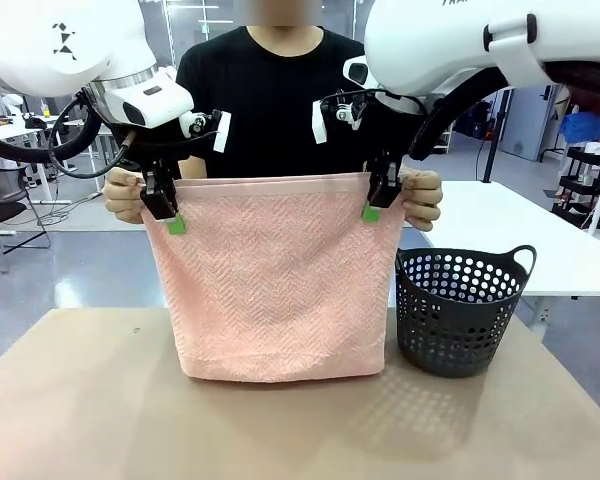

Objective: Fold the towel.
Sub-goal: Release the end of the 100 cm Hotel Towel you were holding and grab the top end of the folded side, then release the end of the 100 cm Hotel Towel you were holding.

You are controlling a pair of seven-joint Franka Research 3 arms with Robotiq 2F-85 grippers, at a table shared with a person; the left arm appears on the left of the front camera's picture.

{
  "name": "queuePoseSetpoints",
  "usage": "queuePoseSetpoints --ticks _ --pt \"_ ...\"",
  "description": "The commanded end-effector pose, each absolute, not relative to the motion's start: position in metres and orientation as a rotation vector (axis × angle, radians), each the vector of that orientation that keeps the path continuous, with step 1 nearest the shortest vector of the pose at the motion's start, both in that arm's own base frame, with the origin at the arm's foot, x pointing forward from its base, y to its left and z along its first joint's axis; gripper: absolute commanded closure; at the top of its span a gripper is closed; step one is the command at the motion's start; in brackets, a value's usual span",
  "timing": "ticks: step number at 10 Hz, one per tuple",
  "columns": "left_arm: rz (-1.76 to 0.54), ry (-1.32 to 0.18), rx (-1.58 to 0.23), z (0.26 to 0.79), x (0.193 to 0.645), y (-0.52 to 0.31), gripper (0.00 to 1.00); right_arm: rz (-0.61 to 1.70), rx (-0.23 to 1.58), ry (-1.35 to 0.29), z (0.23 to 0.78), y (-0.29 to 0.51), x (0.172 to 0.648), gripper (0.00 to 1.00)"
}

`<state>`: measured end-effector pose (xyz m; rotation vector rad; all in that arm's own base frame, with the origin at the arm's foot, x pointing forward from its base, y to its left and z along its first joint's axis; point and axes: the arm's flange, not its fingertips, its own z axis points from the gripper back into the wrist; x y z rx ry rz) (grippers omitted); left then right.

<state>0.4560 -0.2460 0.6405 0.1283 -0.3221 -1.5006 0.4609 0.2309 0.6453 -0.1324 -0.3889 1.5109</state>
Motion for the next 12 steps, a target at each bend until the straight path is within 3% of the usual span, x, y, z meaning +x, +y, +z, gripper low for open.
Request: queuePoseSetpoints --ticks 1,12 --pt "-1.498 -0.318 0.096 0.6433 0.4535 -0.2438 1.0 1.49 -0.136 -0.385 0.6476 0.2322 0.4592 1.0" --pt "-1.496 -0.327 0.125 0.6424 0.4556 -0.2445 1.0 1.511 -0.133 -0.394 0.6477 0.2311 0.4594 1.0"
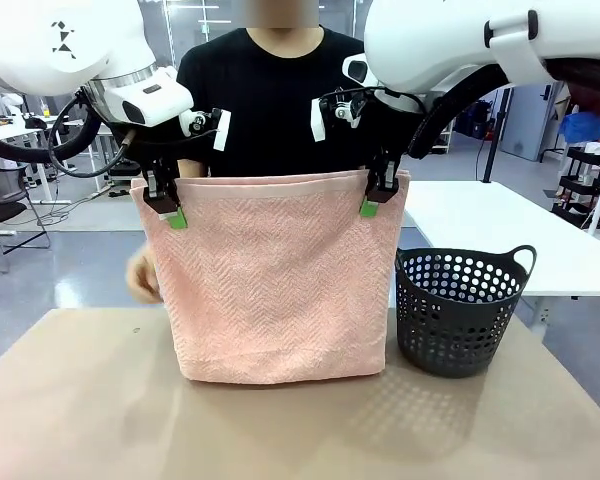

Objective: Fold the towel.
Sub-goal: Release the end of the 100 cm Hotel Towel you were holding.

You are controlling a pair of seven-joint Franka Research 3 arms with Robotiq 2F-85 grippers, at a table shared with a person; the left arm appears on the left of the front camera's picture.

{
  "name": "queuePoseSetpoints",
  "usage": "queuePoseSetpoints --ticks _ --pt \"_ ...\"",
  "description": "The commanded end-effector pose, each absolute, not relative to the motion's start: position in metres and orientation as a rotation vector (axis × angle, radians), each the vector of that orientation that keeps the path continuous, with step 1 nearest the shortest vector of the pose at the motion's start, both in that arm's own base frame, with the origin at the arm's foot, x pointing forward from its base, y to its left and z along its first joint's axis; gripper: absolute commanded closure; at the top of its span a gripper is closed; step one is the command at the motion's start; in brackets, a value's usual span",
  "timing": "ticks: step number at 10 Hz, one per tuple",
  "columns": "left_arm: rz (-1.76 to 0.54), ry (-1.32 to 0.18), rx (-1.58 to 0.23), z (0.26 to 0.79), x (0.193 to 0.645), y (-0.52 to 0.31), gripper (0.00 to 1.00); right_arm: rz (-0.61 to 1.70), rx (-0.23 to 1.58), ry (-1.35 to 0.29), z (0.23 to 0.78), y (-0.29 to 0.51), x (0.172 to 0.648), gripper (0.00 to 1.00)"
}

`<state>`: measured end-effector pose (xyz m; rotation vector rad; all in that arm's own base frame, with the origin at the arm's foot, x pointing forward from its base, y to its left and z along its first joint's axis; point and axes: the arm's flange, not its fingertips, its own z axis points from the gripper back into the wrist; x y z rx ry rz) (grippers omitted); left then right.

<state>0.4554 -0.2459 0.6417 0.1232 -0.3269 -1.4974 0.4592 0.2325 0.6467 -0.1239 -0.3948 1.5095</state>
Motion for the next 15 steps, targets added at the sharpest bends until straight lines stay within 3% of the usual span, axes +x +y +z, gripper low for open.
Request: queuePoseSetpoints --ticks 1,15 --pt "-1.496 -0.327 0.125 0.6424 0.4556 -0.2445 1.0 1.511 -0.133 -0.394 0.6477 0.2311 0.4594 1.0" --pt "-1.496 -0.327 0.125 0.6424 0.4556 -0.2445 1.0 1.511 -0.133 -0.394 0.6477 0.2311 0.4594 1.0"
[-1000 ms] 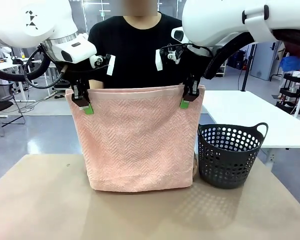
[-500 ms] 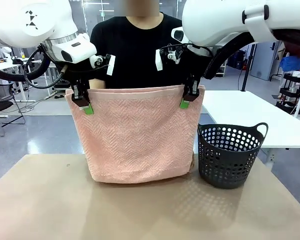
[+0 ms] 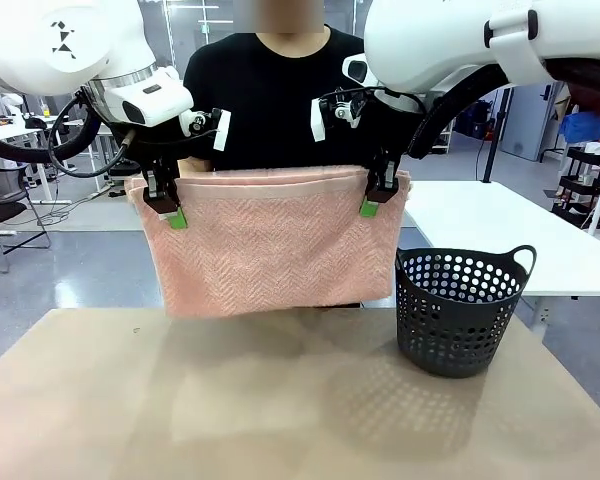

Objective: Fold the towel.
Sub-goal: Release the end of the 100 cm Hotel Towel you were holding.

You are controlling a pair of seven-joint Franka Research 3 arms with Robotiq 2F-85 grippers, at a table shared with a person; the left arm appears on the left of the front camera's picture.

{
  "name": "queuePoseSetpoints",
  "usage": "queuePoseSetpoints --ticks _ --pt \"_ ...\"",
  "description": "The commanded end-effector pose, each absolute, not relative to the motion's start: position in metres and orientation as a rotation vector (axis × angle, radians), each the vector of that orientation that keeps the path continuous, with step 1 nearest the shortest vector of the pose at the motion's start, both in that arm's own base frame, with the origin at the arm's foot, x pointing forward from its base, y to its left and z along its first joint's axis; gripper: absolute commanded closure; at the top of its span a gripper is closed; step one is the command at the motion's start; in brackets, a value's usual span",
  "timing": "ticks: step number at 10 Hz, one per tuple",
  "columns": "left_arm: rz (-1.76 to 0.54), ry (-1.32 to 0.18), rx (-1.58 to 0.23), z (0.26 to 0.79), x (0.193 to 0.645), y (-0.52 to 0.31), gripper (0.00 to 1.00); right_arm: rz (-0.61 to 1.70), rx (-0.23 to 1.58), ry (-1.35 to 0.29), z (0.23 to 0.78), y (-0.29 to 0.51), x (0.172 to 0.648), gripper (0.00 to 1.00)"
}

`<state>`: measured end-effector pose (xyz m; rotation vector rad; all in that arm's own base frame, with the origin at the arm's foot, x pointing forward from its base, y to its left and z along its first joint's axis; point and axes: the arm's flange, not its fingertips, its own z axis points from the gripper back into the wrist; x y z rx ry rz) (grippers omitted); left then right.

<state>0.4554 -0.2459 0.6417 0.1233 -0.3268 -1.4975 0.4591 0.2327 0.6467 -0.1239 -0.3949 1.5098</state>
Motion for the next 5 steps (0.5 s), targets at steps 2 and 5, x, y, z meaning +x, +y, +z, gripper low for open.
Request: queuePoseSetpoints --ticks 2,5 --pt "-1.496 -0.327 0.125 0.6424 0.4556 -0.2445 1.0 1.511 -0.133 -0.394 0.6477 0.2311 0.4594 1.0" --pt "-1.496 -0.327 0.125 0.6424 0.4556 -0.2445 1.0 1.511 -0.133 -0.394 0.6477 0.2311 0.4594 1.0"
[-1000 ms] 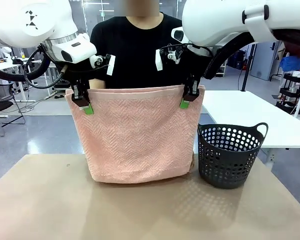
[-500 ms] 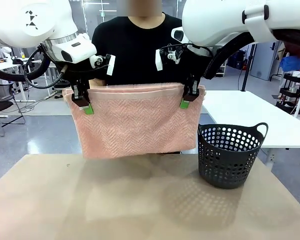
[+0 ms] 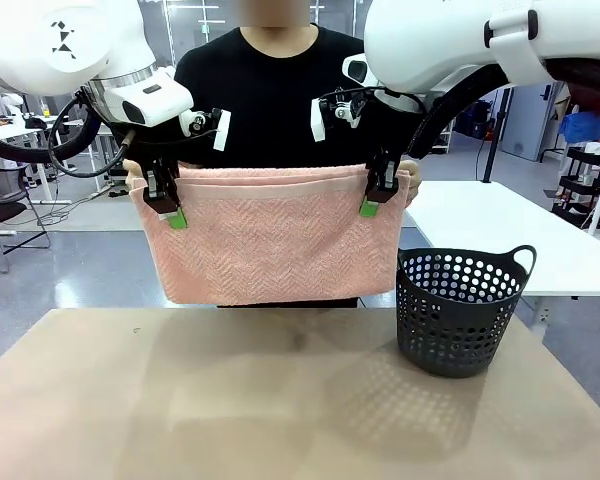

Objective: Fold the towel.
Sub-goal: Release the end of the 100 cm Hotel Towel you were holding.

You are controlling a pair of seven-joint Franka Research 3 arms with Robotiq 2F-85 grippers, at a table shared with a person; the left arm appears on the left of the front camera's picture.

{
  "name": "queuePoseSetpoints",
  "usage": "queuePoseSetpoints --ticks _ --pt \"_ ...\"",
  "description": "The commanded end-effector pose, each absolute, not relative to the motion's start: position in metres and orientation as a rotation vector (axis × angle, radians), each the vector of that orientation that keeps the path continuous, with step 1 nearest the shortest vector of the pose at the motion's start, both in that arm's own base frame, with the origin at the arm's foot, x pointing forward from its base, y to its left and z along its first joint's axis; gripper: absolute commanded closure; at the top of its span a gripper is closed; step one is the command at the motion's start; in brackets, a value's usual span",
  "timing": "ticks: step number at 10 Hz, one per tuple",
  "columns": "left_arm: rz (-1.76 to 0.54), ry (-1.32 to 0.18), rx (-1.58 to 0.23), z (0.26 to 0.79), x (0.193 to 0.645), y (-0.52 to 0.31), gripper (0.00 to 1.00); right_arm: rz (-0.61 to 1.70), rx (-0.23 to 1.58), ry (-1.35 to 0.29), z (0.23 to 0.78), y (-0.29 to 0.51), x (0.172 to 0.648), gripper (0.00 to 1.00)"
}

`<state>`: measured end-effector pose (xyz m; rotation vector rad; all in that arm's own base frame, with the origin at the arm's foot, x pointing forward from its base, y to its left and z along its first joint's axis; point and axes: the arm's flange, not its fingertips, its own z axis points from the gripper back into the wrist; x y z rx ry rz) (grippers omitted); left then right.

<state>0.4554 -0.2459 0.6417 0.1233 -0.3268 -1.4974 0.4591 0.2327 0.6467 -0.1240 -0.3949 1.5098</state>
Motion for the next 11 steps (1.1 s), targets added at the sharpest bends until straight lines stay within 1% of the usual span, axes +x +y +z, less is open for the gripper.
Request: queuePoseSetpoints --ticks 1,11 --pt "-1.496 -0.327 0.125 0.6424 0.4556 -0.2445 1.0 1.511 -0.133 -0.394 0.6477 0.2311 0.4594 1.0" --pt "-1.496 -0.327 0.125 0.6424 0.4556 -0.2445 1.0 1.511 -0.133 -0.394 0.6477 0.2311 0.4594 1.0"
